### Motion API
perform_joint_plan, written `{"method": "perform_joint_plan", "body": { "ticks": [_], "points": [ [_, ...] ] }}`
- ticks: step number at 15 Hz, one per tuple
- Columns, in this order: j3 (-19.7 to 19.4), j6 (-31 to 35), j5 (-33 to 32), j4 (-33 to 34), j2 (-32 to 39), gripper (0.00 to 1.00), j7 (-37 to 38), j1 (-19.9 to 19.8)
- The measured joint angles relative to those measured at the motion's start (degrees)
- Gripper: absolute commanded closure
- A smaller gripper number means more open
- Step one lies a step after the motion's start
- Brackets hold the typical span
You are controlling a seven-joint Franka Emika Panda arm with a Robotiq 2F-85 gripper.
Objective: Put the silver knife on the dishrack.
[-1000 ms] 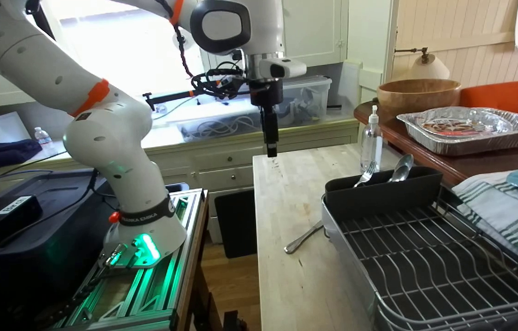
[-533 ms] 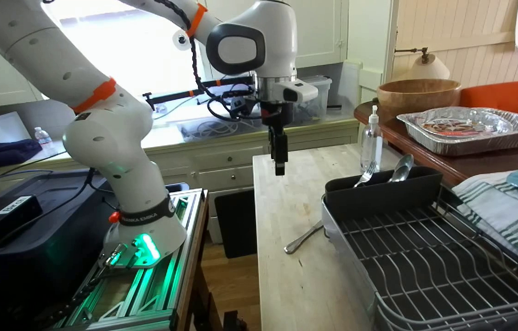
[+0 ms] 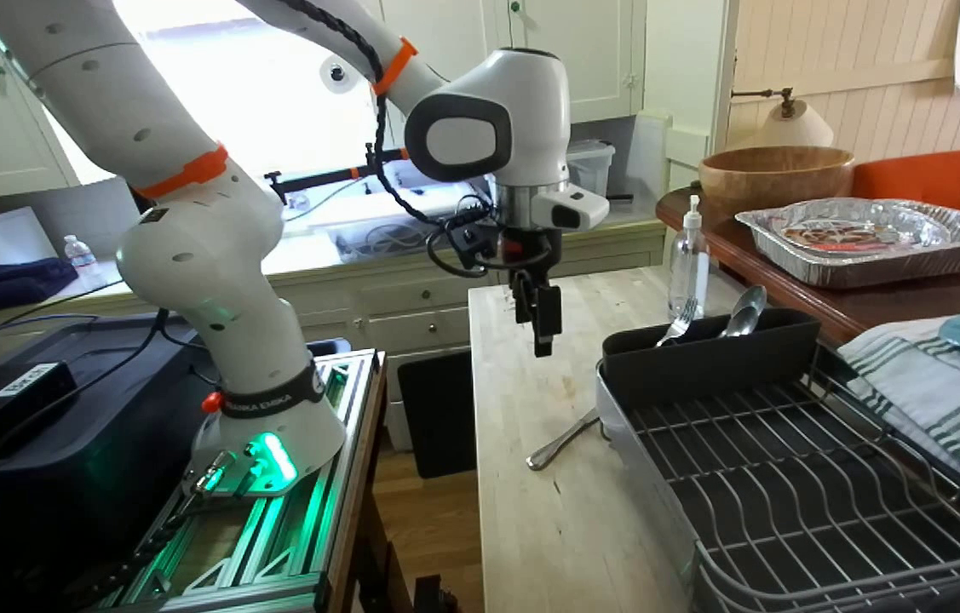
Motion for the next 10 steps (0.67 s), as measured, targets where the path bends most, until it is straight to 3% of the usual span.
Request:
{"method": "perform_joint_plan", "body": {
  "ticks": [10],
  "points": [
    [-0.6,9.0,-0.3,0.0,11.0,0.0,-5.2,0.0]
  ]
}}
